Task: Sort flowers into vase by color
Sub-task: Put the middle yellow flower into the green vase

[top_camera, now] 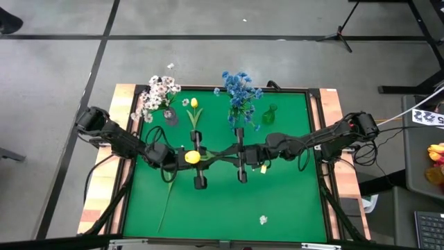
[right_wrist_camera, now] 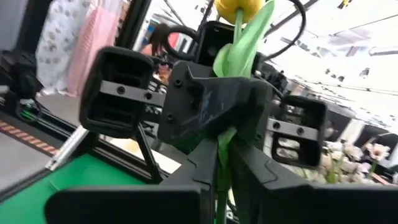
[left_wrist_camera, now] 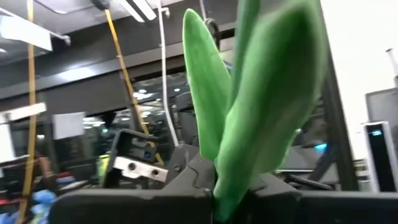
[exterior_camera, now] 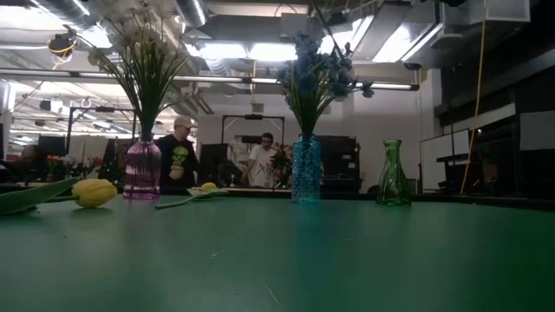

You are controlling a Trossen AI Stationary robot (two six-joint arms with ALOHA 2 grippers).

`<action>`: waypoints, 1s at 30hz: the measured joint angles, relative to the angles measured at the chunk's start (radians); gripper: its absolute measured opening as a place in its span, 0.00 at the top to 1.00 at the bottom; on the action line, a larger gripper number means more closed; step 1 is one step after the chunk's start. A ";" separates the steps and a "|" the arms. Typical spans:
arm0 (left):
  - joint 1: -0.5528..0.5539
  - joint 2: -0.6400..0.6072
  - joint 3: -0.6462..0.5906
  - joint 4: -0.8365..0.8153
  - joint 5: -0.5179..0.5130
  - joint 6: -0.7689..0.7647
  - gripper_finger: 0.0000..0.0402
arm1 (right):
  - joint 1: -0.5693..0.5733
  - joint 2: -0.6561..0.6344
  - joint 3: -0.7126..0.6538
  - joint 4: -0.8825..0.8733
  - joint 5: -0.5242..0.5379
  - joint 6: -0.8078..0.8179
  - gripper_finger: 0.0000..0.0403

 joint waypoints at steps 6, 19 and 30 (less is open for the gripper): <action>0.014 0.000 0.000 -0.006 -0.035 -0.031 0.99 | 0.000 -0.007 0.002 -0.057 0.059 -0.047 0.91; 0.180 -0.024 0.175 -0.432 0.110 -0.283 1.00 | 0.000 -0.233 -0.003 -0.557 0.284 -0.115 0.73; 0.246 0.014 0.357 -0.562 0.172 -0.197 1.00 | 0.002 -0.508 -0.001 -1.004 0.389 0.018 0.67</action>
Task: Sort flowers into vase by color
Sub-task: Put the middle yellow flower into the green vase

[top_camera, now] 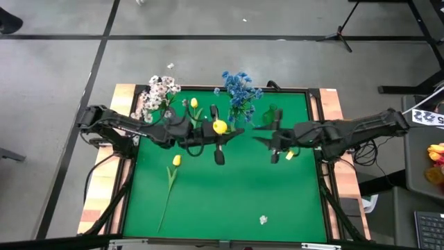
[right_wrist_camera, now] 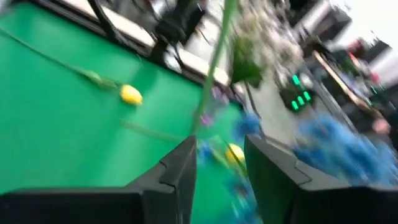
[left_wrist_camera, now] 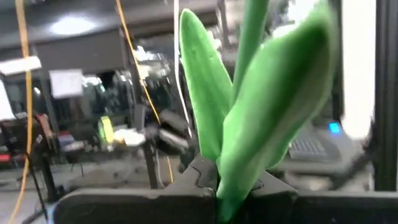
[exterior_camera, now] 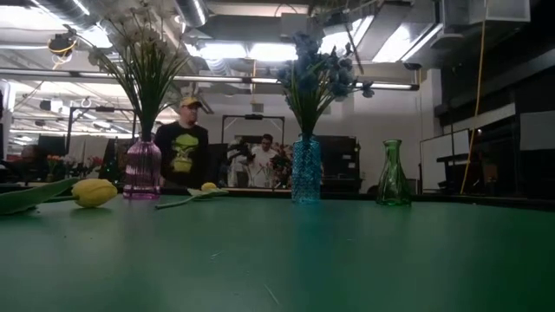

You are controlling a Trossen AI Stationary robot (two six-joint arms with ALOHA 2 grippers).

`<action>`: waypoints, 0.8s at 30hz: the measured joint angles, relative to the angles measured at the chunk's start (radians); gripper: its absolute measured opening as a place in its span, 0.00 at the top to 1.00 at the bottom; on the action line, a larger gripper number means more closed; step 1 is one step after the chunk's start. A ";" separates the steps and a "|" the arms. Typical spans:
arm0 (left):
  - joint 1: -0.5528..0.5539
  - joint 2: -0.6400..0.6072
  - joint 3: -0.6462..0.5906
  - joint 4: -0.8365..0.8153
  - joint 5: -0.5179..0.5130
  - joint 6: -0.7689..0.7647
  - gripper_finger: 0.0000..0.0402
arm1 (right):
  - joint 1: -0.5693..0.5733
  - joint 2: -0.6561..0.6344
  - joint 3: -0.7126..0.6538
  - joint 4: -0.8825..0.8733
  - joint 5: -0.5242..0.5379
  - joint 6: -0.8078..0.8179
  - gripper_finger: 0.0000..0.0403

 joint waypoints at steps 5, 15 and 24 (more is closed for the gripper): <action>0.040 0.053 0.005 0.145 0.068 -0.009 1.00 | 0.000 -0.120 0.000 -0.193 0.154 0.073 0.68; 0.093 0.310 0.131 0.261 -0.007 0.075 1.00 | -0.001 -0.229 0.000 -0.400 0.388 0.227 0.68; 0.133 0.502 0.337 0.262 -0.110 0.105 1.00 | -0.001 -0.258 0.000 -0.434 0.430 0.231 0.68</action>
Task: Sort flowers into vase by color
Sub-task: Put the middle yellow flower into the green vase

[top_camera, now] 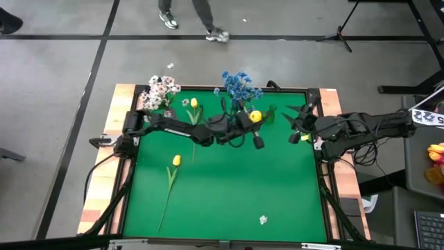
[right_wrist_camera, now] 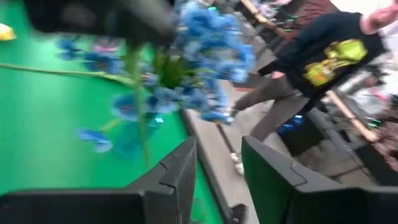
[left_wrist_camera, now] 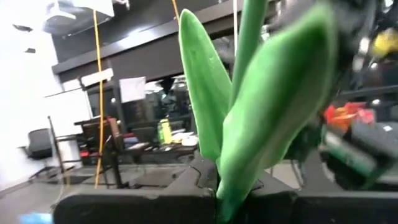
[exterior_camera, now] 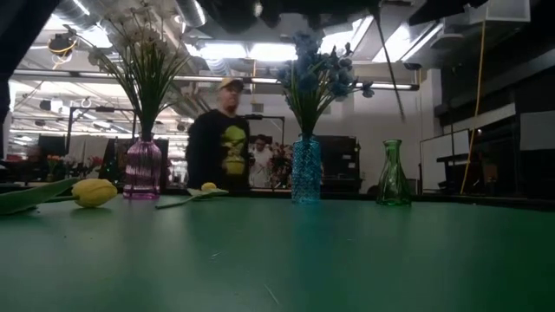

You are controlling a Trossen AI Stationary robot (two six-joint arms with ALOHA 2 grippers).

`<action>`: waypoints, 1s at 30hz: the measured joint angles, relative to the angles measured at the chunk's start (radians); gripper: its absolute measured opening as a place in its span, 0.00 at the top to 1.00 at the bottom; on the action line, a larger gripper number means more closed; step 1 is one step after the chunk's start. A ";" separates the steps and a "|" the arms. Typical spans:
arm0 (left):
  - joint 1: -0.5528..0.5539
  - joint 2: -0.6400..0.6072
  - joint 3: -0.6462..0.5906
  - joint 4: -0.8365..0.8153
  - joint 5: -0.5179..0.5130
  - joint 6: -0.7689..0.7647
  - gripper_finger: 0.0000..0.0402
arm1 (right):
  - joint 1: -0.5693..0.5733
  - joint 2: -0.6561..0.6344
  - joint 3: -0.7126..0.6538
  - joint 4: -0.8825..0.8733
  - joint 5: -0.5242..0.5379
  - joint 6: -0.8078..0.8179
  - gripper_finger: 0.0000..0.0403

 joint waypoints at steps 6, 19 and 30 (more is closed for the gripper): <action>0.017 0.096 0.107 -0.001 -0.084 0.022 1.00 | 0.000 -0.082 0.001 -0.067 0.131 0.045 0.68; 0.032 0.178 0.187 0.024 -0.128 0.146 1.00 | 0.000 -0.163 0.001 -0.127 0.104 0.064 0.68; 0.065 0.177 0.187 -0.082 -0.130 0.028 1.00 | 0.000 -0.149 0.001 -0.174 0.060 0.109 0.68</action>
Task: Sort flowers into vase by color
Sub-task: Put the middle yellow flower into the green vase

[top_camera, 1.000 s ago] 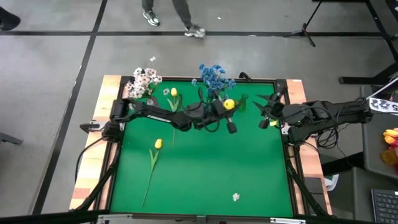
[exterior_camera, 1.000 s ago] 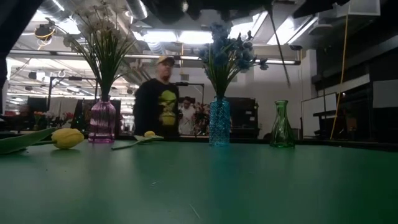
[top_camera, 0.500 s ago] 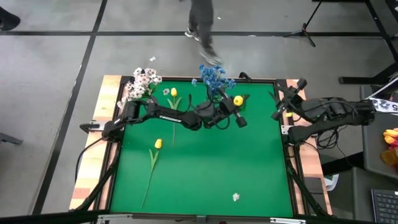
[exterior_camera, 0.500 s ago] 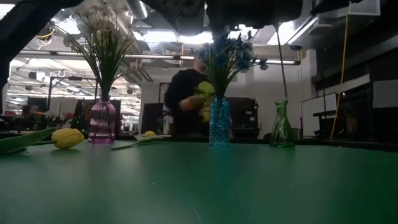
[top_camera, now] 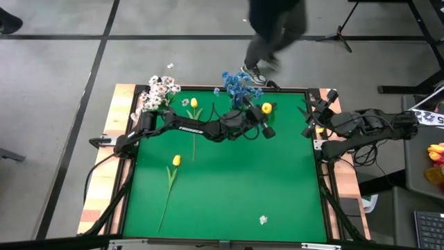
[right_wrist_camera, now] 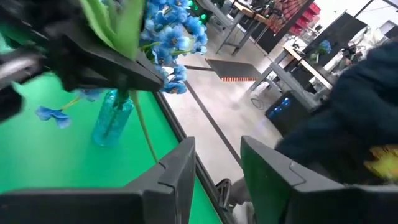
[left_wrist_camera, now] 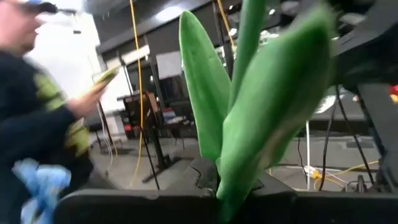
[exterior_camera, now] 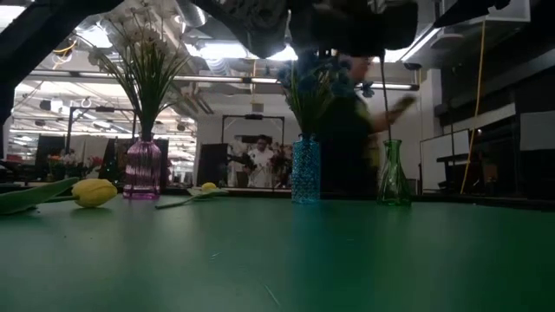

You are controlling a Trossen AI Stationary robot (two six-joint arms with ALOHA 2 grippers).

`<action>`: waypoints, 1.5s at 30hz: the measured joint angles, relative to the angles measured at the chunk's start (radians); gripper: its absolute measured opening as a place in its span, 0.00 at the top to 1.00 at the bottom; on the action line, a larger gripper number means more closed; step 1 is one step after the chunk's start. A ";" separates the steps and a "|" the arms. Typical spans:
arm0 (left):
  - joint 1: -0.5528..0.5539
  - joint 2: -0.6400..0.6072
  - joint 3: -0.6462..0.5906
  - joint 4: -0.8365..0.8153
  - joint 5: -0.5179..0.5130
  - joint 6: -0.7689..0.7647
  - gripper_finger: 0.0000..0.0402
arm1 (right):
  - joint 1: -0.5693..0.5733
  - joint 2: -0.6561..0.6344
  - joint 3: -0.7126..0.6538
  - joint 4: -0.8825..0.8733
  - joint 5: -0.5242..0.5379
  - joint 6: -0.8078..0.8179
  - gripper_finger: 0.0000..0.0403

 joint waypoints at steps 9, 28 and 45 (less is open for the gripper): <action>0.039 0.000 0.000 -0.065 0.002 -0.157 1.00 | 0.000 0.000 0.000 -0.013 0.000 0.007 0.68; 0.043 0.000 -0.001 -0.086 0.157 -0.081 0.59 | 0.000 0.000 0.000 -0.047 -0.032 0.040 0.68; 0.036 -0.004 0.021 -0.025 0.148 -0.070 0.41 | 0.000 0.060 -0.085 -0.061 -0.081 0.036 0.68</action>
